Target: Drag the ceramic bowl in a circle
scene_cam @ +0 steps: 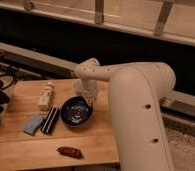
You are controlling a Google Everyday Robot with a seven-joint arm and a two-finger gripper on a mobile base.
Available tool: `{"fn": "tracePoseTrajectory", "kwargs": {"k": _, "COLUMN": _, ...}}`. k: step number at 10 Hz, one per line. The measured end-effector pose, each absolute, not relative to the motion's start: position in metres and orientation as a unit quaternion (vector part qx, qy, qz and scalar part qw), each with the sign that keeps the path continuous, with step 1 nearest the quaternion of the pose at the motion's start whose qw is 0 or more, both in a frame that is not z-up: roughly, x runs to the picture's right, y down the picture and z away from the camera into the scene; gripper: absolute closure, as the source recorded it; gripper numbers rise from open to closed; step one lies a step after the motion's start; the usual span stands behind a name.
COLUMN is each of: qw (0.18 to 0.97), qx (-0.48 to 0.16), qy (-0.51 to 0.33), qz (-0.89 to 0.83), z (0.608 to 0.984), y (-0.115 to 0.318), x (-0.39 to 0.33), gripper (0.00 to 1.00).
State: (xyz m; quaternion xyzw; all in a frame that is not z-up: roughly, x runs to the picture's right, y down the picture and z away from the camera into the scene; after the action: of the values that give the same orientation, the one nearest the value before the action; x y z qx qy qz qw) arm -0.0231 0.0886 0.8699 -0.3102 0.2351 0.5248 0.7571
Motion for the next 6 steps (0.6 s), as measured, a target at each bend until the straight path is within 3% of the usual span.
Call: {"fn": "tracePoseTrajectory", "kwargs": {"k": 6, "qw": 0.687, "qx": -0.287, "qy": 0.272, "qz": 0.610, "z": 0.906, "y": 0.027, "x": 0.062, "gripper": 1.00}}
